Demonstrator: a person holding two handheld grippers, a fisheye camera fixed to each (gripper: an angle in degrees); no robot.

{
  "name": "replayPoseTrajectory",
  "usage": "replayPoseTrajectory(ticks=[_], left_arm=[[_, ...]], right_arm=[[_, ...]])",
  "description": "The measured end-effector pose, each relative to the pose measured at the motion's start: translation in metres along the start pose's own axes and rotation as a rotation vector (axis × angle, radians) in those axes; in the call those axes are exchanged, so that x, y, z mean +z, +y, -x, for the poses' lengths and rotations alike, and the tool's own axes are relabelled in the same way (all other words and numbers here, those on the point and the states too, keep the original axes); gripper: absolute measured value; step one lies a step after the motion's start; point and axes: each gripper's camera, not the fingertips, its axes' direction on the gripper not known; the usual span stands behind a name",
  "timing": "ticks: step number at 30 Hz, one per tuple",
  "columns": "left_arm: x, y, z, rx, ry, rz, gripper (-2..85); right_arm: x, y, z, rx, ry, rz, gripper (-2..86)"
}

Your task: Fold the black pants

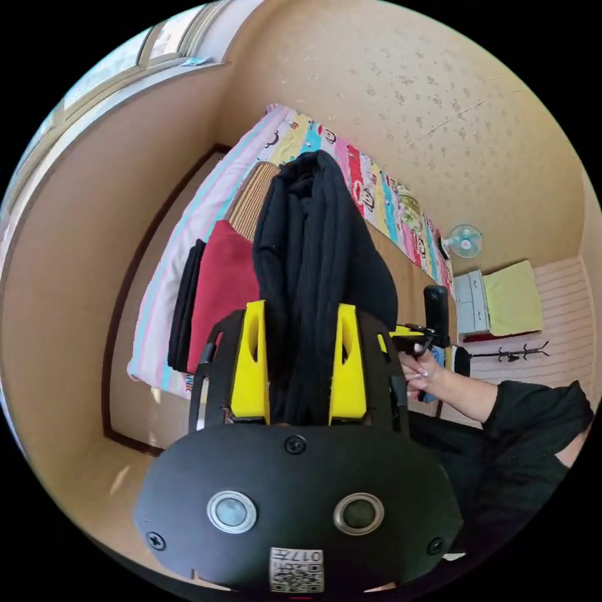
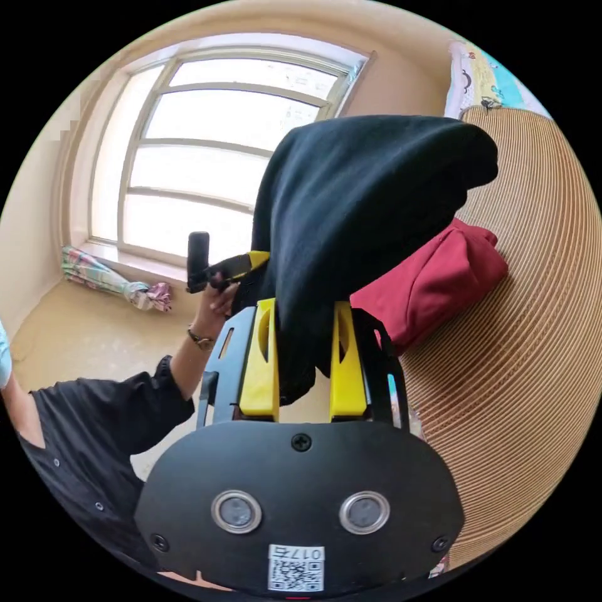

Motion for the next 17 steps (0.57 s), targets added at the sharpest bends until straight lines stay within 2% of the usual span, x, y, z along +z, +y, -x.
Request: replayPoseTrajectory(ticks=[2,5,6,9,12,14,15,17], left_arm=[[0.026,0.011,0.017,-0.113,-0.098,-0.050,13.6],[0.099,0.039,0.016,-0.064,-0.157,-0.025,11.3],[0.111,0.060,0.009,-0.036,-0.179,-0.133,10.9],[0.132,0.085,-0.001,-0.148,-0.198,-0.183,10.0],[0.133,0.102,-0.024,-0.135,-0.237,-0.252,9.6],[0.138,0.106,-0.034,-0.134,-0.271,-0.248,9.3],[0.140,0.108,-0.038,-0.146,-0.278,-0.248,9.4],[0.143,0.109,-0.041,-0.177,-0.273,-0.267,9.2]], right_arm=[[0.062,-0.014,-0.023,0.051,0.174,0.193,9.2],[0.104,0.011,-0.037,0.014,0.333,0.361,6.6],[0.106,0.021,-0.038,-0.001,0.353,0.380,6.4],[0.100,0.085,-0.058,-0.002,0.418,0.505,4.7],[0.071,0.173,-0.100,0.106,0.615,0.683,3.0],[0.030,0.258,-0.141,0.337,0.834,0.859,1.8],[0.017,0.280,-0.151,0.427,0.879,0.909,1.6],[-0.039,0.373,-0.177,0.901,1.029,1.084,1.0]])
